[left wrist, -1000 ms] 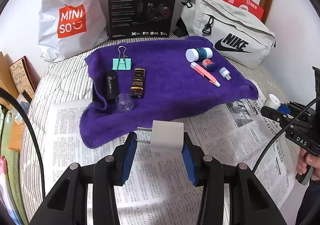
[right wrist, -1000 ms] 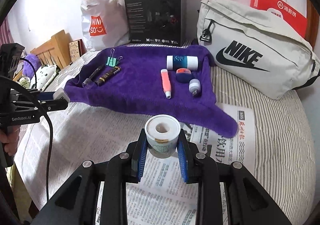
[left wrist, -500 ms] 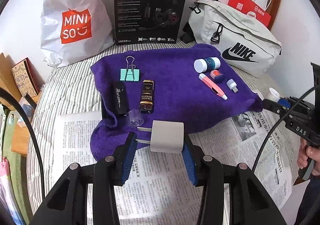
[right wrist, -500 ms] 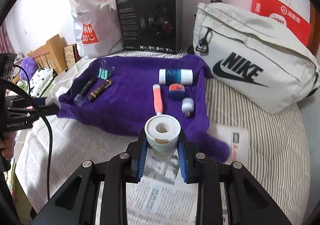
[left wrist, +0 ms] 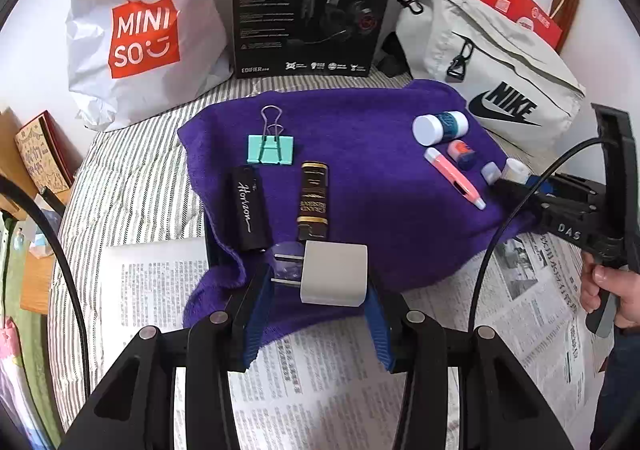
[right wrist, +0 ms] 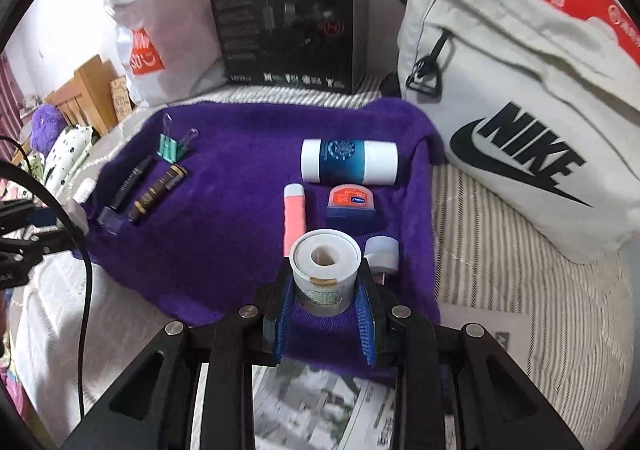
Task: Organize rigid objects
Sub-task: 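Lower the tape roll beside the tin with the right tool while the left tool carries the plug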
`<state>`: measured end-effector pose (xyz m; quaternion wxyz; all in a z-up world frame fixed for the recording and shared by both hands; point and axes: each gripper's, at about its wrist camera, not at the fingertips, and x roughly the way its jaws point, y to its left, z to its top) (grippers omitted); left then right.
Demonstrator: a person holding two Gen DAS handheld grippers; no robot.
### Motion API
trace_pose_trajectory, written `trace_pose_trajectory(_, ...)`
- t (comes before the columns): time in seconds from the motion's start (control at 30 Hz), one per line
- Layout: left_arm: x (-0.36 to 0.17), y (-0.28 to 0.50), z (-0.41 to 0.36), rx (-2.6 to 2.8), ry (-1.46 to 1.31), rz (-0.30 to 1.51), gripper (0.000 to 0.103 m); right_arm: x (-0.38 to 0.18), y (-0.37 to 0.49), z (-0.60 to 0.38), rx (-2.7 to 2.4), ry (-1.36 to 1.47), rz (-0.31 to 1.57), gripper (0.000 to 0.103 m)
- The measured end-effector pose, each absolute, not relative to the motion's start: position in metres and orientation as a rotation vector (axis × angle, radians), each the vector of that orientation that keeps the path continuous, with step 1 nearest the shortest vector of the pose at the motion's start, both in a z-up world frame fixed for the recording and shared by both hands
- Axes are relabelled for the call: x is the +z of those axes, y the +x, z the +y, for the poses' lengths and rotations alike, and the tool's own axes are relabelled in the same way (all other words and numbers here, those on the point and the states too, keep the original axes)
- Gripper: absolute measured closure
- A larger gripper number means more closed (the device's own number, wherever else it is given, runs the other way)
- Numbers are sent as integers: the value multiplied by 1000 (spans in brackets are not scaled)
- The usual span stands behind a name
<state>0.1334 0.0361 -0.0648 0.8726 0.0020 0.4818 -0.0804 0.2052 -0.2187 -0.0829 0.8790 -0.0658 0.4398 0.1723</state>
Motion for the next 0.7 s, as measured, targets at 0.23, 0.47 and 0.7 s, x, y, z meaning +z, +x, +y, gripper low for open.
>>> trace_pose_trajectory(0.23, -67, 143, 43, -173, -3, 1008, 61, -100, 219, -212, 338, -190, 945, 75)
trace_pose_trajectory(0.47, -69, 149, 45, -184, -7, 1010, 61, -106, 226, -206, 350, -185, 944, 75)
trace_pose_trajectory(0.7, -72, 151, 45, -186, -8, 1016, 61, -107, 230, -208, 372, -166, 921, 74)
